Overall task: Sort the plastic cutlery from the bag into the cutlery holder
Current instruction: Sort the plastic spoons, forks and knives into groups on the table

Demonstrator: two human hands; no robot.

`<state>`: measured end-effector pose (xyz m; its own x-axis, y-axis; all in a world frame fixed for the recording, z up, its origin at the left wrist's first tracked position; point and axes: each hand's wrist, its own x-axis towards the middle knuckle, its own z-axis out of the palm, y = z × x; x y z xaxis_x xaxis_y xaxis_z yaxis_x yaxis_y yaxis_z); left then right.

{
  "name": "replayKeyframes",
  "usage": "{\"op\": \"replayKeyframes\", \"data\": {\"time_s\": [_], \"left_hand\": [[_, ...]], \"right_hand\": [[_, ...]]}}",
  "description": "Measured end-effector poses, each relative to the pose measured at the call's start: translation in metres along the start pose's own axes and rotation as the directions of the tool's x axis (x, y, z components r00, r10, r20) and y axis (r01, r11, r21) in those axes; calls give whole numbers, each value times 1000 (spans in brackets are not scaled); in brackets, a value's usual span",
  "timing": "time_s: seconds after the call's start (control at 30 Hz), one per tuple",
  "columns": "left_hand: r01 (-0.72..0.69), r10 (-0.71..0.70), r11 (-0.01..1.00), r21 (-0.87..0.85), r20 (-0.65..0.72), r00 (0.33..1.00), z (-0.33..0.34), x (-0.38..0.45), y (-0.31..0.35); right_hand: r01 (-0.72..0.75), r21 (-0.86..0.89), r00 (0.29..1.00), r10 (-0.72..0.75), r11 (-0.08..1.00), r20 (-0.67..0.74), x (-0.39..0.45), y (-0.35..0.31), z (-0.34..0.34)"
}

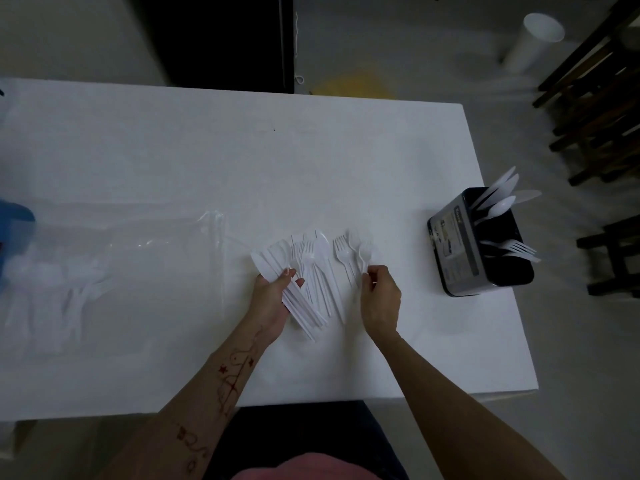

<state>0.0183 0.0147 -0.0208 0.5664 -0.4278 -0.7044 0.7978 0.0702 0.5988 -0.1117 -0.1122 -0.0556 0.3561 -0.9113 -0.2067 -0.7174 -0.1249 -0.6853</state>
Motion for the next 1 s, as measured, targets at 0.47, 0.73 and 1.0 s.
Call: {"op": "replayKeyframes", "data": {"time_s": [0.47, 0.73, 1.0], "left_hand": [[49, -51, 996, 68, 31, 998, 1, -2, -4], [21, -29, 992, 127, 60, 998, 11, -2, -7], [-14, 7, 997, 80, 95, 995, 19, 2, -2]], "right_hand": [[112, -246, 976, -60, 963, 210, -16, -14, 12], [70, 85, 964, -90, 994, 252, -11, -18, -1], [130, 300, 894, -242, 945, 376, -19, -23, -6]]}}
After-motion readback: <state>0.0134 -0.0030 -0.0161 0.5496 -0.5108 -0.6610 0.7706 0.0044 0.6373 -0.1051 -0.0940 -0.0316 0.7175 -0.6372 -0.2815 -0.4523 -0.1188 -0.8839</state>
